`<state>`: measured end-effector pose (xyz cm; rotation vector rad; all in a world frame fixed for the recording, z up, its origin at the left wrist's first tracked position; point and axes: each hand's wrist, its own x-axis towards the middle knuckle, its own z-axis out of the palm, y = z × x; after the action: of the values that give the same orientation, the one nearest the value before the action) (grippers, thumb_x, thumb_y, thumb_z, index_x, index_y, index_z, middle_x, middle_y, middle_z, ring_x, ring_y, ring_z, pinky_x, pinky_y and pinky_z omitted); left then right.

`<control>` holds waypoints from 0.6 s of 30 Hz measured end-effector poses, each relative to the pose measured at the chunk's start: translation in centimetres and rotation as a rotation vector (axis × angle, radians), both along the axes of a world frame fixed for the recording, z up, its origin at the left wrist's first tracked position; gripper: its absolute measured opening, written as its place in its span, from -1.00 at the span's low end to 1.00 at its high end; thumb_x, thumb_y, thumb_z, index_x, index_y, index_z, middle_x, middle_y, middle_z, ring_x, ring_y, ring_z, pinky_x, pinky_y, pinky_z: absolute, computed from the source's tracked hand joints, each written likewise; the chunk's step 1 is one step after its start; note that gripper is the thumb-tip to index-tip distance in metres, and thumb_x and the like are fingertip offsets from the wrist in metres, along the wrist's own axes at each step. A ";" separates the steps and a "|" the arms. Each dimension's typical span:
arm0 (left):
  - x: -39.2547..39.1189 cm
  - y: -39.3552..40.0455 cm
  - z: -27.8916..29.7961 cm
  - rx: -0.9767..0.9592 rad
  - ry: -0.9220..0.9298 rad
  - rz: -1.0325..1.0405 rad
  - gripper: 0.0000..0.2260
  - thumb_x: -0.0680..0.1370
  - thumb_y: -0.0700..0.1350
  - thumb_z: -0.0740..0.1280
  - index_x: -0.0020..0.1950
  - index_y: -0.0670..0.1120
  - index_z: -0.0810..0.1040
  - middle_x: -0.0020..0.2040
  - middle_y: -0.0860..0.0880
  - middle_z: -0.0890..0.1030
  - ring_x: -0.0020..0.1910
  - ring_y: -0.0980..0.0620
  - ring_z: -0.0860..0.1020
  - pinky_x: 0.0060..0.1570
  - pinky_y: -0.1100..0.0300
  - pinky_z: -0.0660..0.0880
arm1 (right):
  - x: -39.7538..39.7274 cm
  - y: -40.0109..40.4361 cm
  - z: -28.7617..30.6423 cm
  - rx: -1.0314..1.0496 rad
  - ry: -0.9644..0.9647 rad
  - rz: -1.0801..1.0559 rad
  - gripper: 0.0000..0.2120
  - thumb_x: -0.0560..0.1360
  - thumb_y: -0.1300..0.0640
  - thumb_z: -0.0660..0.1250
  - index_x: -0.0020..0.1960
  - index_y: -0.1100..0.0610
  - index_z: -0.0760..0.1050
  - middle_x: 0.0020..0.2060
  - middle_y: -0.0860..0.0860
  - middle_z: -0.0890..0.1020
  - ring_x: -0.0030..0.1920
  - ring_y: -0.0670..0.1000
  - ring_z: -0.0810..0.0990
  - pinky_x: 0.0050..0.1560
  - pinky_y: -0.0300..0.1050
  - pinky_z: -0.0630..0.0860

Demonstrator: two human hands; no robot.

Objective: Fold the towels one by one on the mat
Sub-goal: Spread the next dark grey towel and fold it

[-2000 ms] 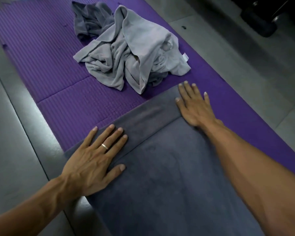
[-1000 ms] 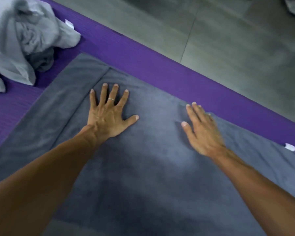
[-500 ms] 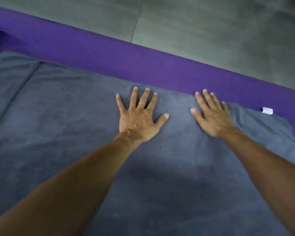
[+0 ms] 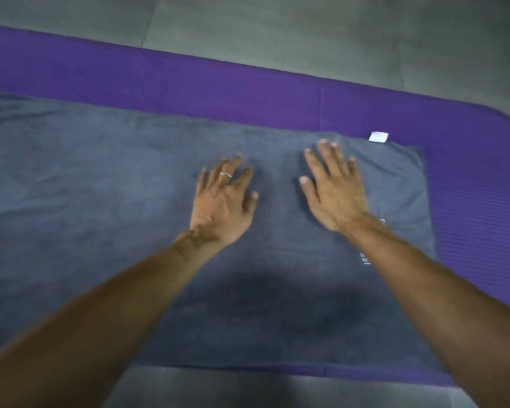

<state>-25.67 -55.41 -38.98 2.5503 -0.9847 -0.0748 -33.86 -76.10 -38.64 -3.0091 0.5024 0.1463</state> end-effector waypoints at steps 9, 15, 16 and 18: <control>-8.0 -5.7 -0.8 0.315 0.045 -0.021 -0.34 0.52 0.13 0.17 0.57 -0.07 0.10 0.59 -0.08 -0.02 0.56 -0.17 -0.11 0.41 -0.32 -0.22 | -8.5 -9.9 -0.6 -0.039 0.125 -0.352 -0.43 0.62 -0.13 -0.06 0.56 0.08 0.08 0.56 0.10 0.09 0.55 0.15 0.04 0.48 0.27 0.05; -12.3 -10.0 -1.6 0.251 0.032 -0.124 -0.35 0.51 0.20 0.07 0.50 -0.15 0.29 0.52 -0.13 0.27 0.52 -0.18 0.15 0.44 -0.32 0.03 | -10.8 -4.5 -1.5 0.067 0.014 0.194 -0.44 0.55 -0.10 0.02 0.49 0.09 0.30 0.51 0.12 0.27 0.50 0.16 0.23 0.43 0.22 0.21; -12.4 -10.0 -2.1 0.260 0.003 -0.111 -0.31 0.51 0.26 0.07 0.52 -0.15 0.25 0.53 -0.12 0.24 0.53 -0.18 0.12 0.45 -0.32 -0.01 | -10.6 -6.2 -1.7 0.047 0.037 0.222 -0.42 0.56 -0.16 -0.01 0.52 0.05 0.25 0.53 0.09 0.22 0.53 0.13 0.18 0.45 0.23 0.14; -12.4 -10.1 -2.3 0.294 0.001 -0.116 -0.20 0.48 0.39 0.05 0.54 -0.13 0.20 0.55 -0.11 0.18 0.55 -0.17 0.04 0.46 -0.30 -0.08 | -9.2 -10.9 -2.1 0.008 0.030 0.065 -0.35 0.54 -0.25 -0.08 0.55 0.02 0.16 0.55 0.06 0.15 0.55 0.12 0.10 0.48 0.24 0.04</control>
<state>-38.10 -65.50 -41.23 2.7503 -1.1977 -0.2727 -43.07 -86.99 -40.76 -3.0213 0.4060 0.1978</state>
